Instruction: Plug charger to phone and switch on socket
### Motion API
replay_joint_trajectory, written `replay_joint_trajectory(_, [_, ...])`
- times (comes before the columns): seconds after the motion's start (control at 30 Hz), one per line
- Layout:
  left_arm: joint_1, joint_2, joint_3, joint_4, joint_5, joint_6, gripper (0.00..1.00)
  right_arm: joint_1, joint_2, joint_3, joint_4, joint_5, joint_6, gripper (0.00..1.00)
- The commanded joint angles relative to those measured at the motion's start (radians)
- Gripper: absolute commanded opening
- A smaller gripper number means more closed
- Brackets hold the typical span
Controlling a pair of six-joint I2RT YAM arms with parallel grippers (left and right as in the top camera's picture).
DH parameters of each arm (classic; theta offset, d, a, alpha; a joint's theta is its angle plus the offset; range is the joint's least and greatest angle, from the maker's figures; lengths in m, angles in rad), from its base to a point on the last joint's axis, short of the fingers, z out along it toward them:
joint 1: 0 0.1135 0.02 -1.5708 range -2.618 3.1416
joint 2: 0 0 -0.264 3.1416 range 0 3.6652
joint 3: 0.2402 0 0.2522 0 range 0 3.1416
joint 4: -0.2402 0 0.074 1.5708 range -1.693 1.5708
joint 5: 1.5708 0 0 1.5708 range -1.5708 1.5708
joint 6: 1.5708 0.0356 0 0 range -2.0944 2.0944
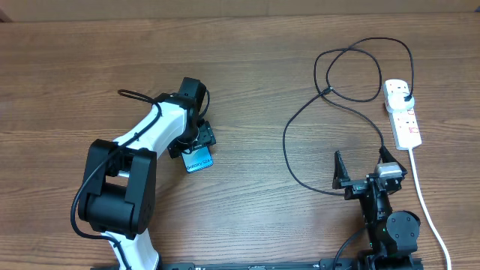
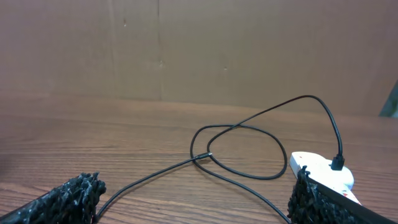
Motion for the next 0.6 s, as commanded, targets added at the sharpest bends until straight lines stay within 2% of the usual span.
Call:
replay_joint_trajectory(0.0, [-0.007, 0.162, -0.141, -0.005, 0.227, 0.003, 0.59, 0.003, -0.009, -0.011, 0.007, -0.005, -0.001, 1.00])
replay_joint_trajectory(0.57, [-0.007, 0.162, 0.093, -0.293, 0.274, 0.089, 0.57, 0.003, -0.009, -0.011, 0.007, -0.005, -0.001, 1.00])
